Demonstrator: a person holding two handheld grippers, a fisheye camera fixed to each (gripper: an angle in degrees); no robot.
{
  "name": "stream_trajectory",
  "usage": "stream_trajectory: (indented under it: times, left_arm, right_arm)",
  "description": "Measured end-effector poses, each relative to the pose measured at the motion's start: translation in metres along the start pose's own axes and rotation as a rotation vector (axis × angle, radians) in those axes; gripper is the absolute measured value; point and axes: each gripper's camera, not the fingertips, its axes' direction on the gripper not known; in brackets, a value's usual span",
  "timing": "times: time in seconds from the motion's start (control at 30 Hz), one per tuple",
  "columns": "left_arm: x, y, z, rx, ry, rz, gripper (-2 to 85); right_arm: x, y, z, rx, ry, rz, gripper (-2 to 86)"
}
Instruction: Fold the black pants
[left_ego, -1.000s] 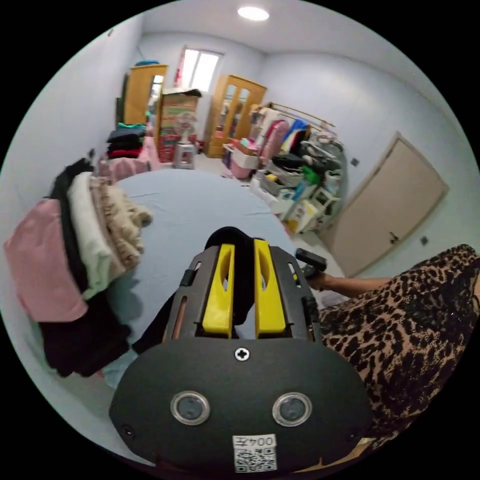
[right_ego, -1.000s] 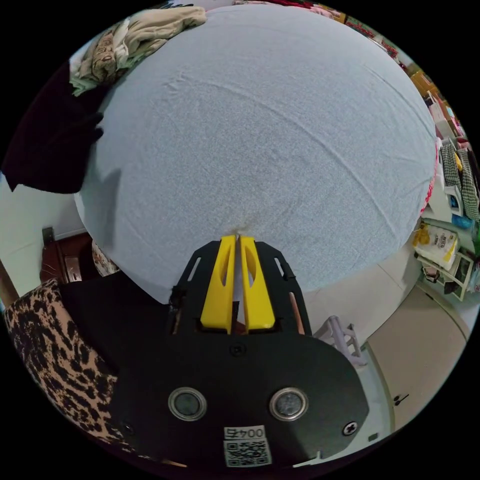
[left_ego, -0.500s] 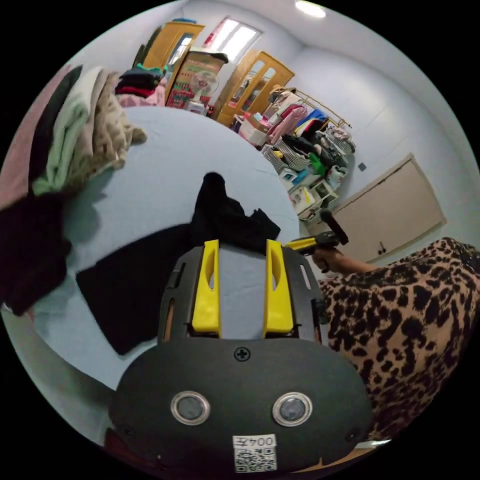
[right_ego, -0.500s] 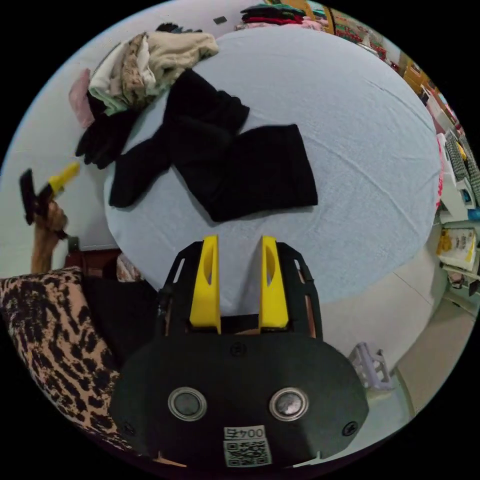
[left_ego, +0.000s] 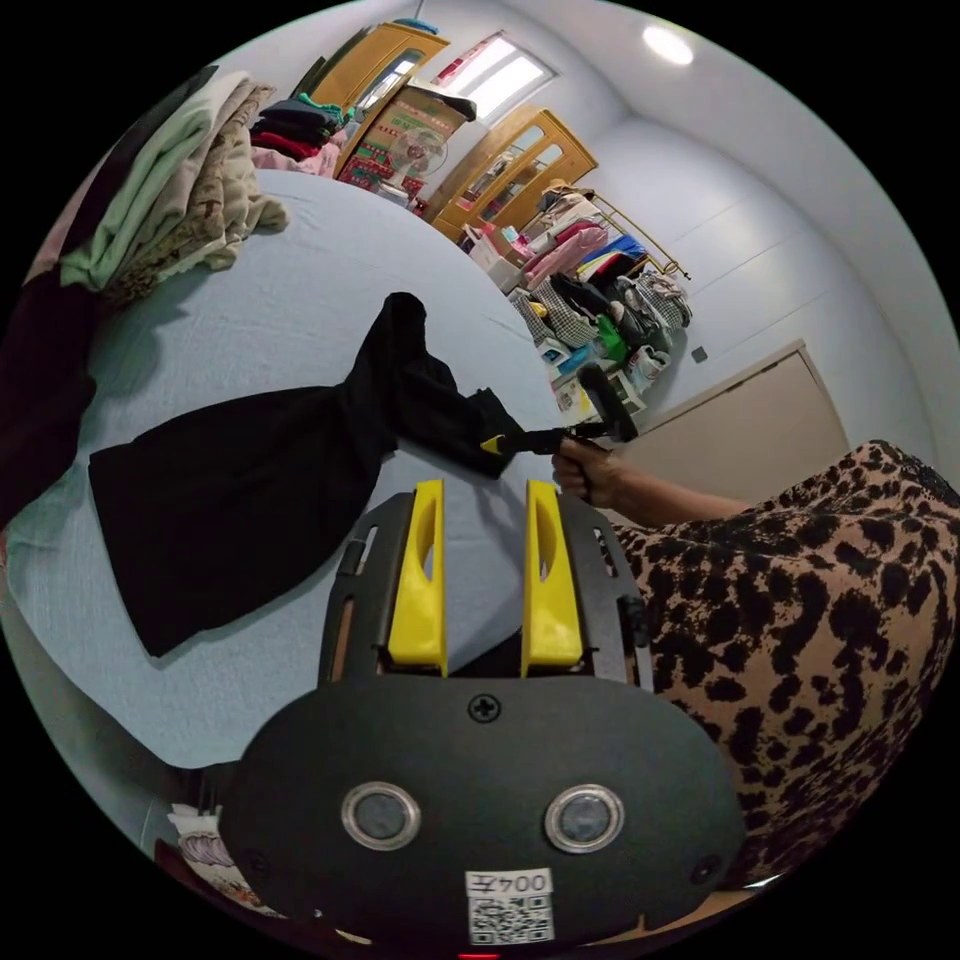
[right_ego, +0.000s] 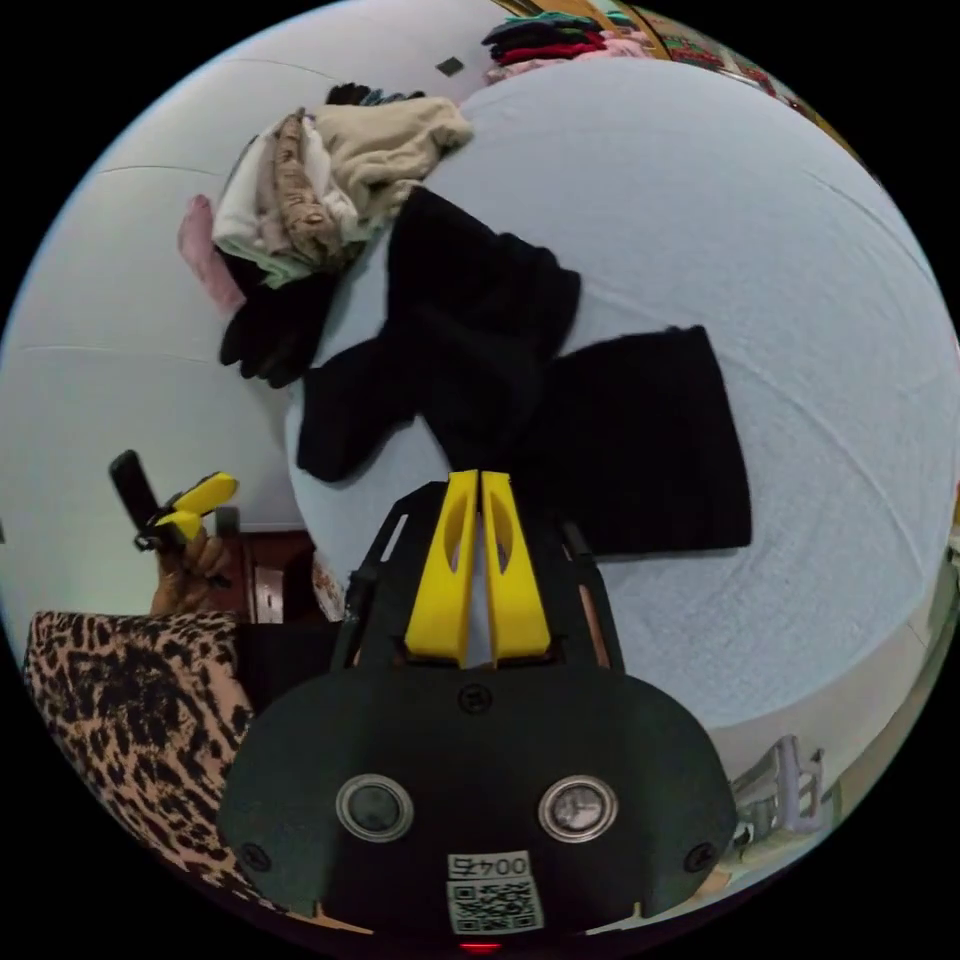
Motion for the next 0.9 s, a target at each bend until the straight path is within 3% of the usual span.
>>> stream_trajectory:
  times: [0.3, 0.57, 0.73, 0.9]
  left_arm:
    - [0.006, 0.006, -0.005, 0.034, 0.011, 0.005, 12.3]
    - [0.039, -0.007, -0.014, 0.083, -0.014, 0.088, 16.6]
    - [0.089, -0.024, -0.032, 0.165, 0.067, 0.244, 17.3]
    - [0.099, -0.04, -0.016, 0.143, 0.049, 0.258, 18.8]
  right_arm:
    - [-0.075, 0.004, -0.214, 0.543, -0.508, -0.313, -0.7]
    - [-0.184, 0.033, -0.366, 0.737, -0.699, -0.648, -0.7]
    - [-0.256, 0.054, -0.425, 0.817, -0.659, -0.863, -0.6]
    - [-0.288, 0.017, -0.424, 0.83, -0.318, -0.8, 0.8]
